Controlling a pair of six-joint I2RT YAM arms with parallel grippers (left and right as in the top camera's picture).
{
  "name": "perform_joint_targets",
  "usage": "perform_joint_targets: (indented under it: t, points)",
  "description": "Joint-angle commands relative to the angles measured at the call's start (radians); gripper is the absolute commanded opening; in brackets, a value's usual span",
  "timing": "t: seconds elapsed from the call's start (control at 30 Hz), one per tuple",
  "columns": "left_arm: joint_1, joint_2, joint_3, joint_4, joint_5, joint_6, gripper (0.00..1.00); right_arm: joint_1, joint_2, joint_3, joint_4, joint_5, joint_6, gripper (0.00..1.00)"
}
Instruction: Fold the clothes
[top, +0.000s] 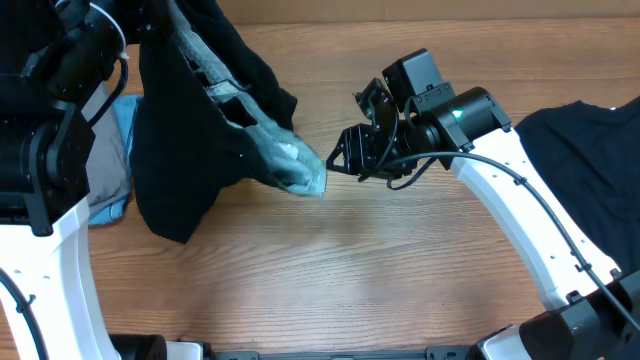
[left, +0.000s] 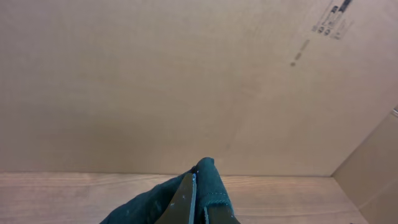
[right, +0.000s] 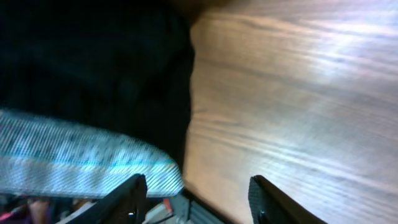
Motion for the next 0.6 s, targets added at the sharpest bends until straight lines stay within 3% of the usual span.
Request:
perform_joint_targets:
  t: [0.0,0.23,0.57]
  points:
    - [-0.005,-0.006,0.033,-0.005,-0.103,-0.014,0.04,0.001,-0.006,-0.002,-0.003,-0.056,0.007,0.58]
    - [-0.005,0.005,0.033,-0.002,-0.111,-0.097,0.04,0.007,-0.006,-0.002,0.046,-0.051,0.010,0.58]
    - [-0.005,0.005,0.033,0.009,-0.110,-0.101,0.04,0.106,-0.006,-0.042,0.129,0.114,0.188,0.57]
